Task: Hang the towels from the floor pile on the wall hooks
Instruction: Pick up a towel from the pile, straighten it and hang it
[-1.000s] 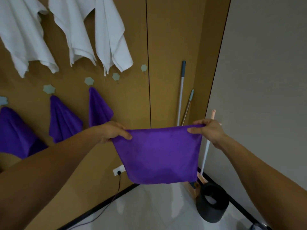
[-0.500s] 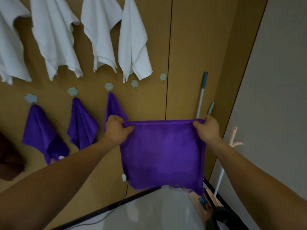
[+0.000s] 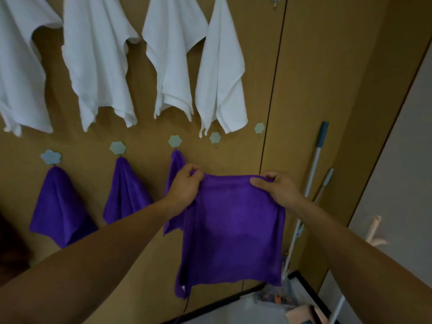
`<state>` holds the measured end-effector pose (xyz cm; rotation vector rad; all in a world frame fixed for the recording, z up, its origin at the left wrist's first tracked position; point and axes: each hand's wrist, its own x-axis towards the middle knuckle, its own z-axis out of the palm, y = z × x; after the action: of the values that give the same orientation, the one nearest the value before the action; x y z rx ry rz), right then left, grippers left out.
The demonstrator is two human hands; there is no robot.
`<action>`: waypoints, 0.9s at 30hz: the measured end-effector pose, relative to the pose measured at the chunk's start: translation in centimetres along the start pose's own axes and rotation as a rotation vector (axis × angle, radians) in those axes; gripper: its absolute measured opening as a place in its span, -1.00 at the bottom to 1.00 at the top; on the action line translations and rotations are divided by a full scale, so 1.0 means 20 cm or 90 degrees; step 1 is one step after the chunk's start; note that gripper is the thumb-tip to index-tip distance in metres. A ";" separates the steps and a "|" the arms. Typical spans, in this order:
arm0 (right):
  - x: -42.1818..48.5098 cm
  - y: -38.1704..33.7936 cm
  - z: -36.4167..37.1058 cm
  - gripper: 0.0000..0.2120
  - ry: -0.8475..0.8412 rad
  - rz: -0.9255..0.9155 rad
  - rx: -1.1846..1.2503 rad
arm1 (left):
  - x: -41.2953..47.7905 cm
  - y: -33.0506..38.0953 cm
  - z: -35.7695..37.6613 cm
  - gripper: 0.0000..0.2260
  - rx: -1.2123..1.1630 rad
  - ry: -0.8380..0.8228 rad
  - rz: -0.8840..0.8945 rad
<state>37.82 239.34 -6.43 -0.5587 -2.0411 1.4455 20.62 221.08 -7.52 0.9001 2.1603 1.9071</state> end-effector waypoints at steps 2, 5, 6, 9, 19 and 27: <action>0.10 0.02 0.06 -0.80 0.038 -0.011 0.018 | 0.06 -0.02 -0.01 -0.79 0.004 -0.108 -0.022; 0.22 0.08 0.14 -0.79 0.049 -0.022 -0.005 | 0.14 -0.06 0.01 -0.58 0.060 -0.236 -0.020; 0.26 0.10 0.16 -0.79 0.047 -0.020 -0.015 | 0.16 -0.08 0.02 -0.64 0.066 -0.231 -0.011; 0.38 0.16 0.17 -0.78 0.006 -0.010 -0.005 | 0.26 -0.11 0.08 -0.83 0.048 -0.160 -0.006; 0.93 0.25 0.21 -0.71 0.042 -0.069 0.000 | 0.67 -0.18 0.30 -0.73 0.193 0.084 0.026; 1.35 0.28 0.36 -0.74 0.078 -0.208 -0.083 | 0.97 -0.25 0.39 -0.71 0.339 0.322 0.006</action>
<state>12.84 253.00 -7.82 -0.3351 -2.0274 1.0688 6.72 237.32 -8.11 0.5103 3.0552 1.7234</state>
